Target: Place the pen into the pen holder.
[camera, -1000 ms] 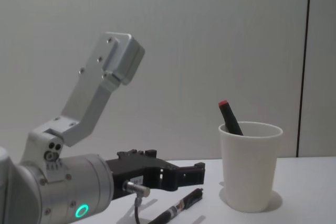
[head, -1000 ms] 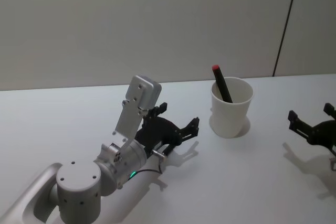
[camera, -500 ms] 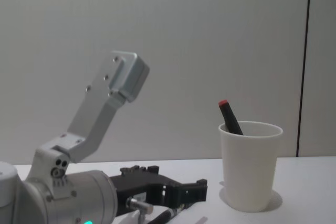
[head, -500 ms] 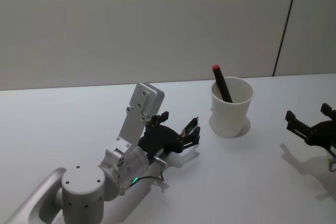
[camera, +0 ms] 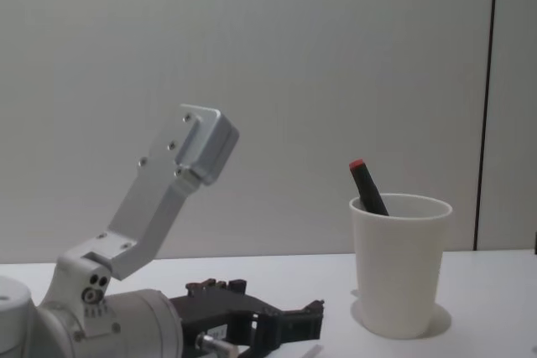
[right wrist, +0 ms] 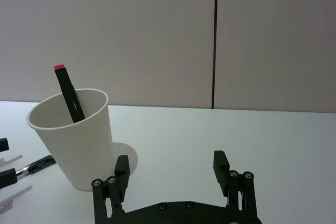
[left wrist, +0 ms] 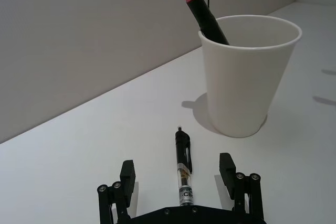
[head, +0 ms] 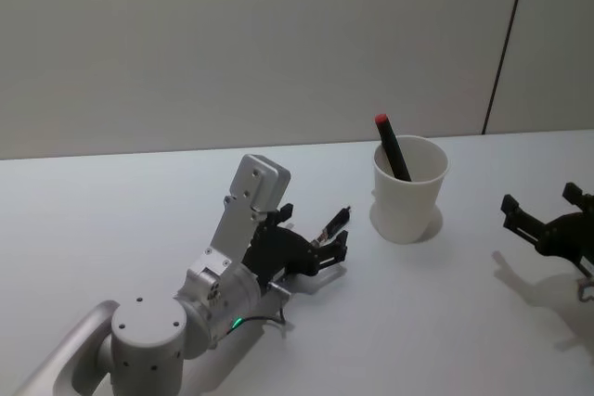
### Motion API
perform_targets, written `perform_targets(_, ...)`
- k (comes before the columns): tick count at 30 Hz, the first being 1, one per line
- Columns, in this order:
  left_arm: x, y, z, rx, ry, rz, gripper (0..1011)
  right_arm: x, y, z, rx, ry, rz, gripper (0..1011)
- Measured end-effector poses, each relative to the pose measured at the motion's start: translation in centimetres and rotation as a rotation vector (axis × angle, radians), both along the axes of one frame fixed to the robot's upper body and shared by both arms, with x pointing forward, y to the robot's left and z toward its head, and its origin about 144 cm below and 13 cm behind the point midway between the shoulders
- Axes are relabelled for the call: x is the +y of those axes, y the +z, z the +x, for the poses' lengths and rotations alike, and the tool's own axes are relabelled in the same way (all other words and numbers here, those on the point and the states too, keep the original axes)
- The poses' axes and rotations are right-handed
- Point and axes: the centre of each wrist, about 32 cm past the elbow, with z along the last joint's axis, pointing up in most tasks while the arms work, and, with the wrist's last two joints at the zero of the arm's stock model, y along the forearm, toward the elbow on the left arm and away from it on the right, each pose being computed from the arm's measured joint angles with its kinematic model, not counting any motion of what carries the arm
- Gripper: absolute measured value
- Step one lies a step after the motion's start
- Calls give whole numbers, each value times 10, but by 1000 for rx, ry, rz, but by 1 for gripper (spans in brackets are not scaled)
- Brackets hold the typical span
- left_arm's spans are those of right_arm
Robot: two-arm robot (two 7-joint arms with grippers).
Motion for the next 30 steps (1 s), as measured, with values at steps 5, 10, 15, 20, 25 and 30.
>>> perform_targets(5,1,-1,1,-6,1,18,1001,1,-1,1,1,1,4,1004)
perform_targets(10,2,-1,2,-4,-10,40,1001,1,-2,2,1,1,6,1003)
perform_targets(15,3,-2,4,6,-27,65,1001,2,-2,3,0,0,8,1003)
perform_targets(20,4,-2,5,15,-40,79,1001,2,-2,4,0,0,9,1003)
perform_targets(25,5,-3,6,26,-52,89,1001,3,-3,4,0,0,11,1003)
perform_targets(30,6,-3,6,32,-55,91,1001,4,-3,4,1,1,12,1004)
